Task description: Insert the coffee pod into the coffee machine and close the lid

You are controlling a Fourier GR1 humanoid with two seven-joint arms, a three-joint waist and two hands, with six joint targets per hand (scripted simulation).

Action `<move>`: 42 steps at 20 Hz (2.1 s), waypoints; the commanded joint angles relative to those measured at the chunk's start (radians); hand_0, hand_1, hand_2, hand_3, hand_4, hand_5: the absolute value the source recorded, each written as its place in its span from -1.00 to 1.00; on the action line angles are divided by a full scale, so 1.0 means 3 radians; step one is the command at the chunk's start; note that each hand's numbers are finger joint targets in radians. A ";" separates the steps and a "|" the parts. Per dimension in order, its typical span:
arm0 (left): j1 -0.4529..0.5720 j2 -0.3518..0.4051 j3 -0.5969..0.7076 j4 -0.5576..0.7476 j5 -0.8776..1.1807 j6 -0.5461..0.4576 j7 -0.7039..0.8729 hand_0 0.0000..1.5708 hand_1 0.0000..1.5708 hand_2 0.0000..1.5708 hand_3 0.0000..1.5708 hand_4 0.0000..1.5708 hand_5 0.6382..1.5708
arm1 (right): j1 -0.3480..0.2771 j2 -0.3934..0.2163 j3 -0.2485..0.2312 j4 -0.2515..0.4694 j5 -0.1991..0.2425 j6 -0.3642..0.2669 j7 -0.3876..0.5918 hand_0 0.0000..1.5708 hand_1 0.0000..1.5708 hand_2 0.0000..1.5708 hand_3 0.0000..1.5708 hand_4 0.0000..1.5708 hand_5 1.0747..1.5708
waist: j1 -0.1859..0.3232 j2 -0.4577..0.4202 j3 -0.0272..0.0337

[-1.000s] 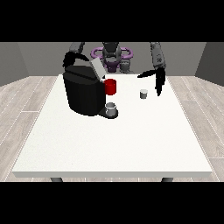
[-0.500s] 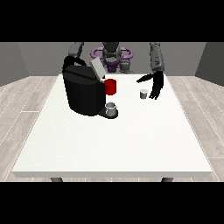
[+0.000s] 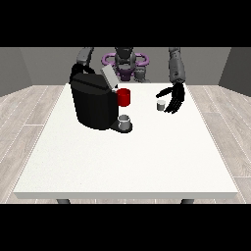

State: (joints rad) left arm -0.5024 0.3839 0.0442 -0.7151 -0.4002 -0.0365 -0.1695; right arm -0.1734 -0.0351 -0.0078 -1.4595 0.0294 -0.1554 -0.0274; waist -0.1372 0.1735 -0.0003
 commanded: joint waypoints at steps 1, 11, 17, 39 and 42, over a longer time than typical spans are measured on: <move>-0.0097 -0.0011 -0.0082 0.0075 -0.0215 0.0155 -0.0043 -0.30 -0.30 -0.11 -0.42 -1.00 1.00 | -0.0120 -0.0108 -0.0188 0.0195 -0.0144 0.0125 -0.0114 -1.00 -1.00 -1.00 -1.00 -0.50 1.00 | 0.0022 0.0067 0.0001; -0.0183 -0.0055 0.0040 0.0500 -0.0447 0.0658 -0.0389 0.05 0.05 0.24 -0.06 -0.50 1.00 | 0.0036 0.0006 0.0054 -0.0050 0.0045 0.0020 -0.0005 -1.00 -1.00 -1.00 -1.00 -0.33 1.00 | -0.0095 0.0008 -0.0001; -0.0337 0.0021 -0.0082 0.0583 -0.0705 0.0683 -0.0247 0.14 0.14 0.29 -0.01 -0.61 1.00 | -0.0185 0.0032 -0.0062 0.0083 -0.0067 -0.0002 0.0044 -1.00 -1.00 -1.00 -1.00 -0.36 1.00 | -0.0062 0.0075 0.0000; -0.1138 0.0045 -0.0062 0.0148 -0.0683 -0.0180 -0.0215 0.60 0.60 0.69 0.64 -0.31 1.00 | -0.0034 0.0092 -0.0132 0.0670 -0.0120 0.0068 -0.0360 -1.00 -1.00 -1.00 -1.00 -0.38 1.00 | -0.0016 -0.0201 0.0002; -0.1222 0.0025 -0.0025 0.0132 -0.0698 -0.0185 -0.0160 0.60 0.60 0.69 0.64 -0.31 1.00 | -0.0186 0.0062 -0.0160 0.0649 -0.0191 0.0102 -0.0184 -1.00 -1.00 -1.00 -1.00 -0.44 1.00 | -0.0065 -0.0177 0.0001</move>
State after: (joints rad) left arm -0.8301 0.3766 0.0190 -0.6702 -0.6129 -0.0583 -0.2356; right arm -0.2331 -0.0249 -0.0688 -1.2714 -0.0250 -0.1355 -0.0810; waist -0.1352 0.1164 0.0002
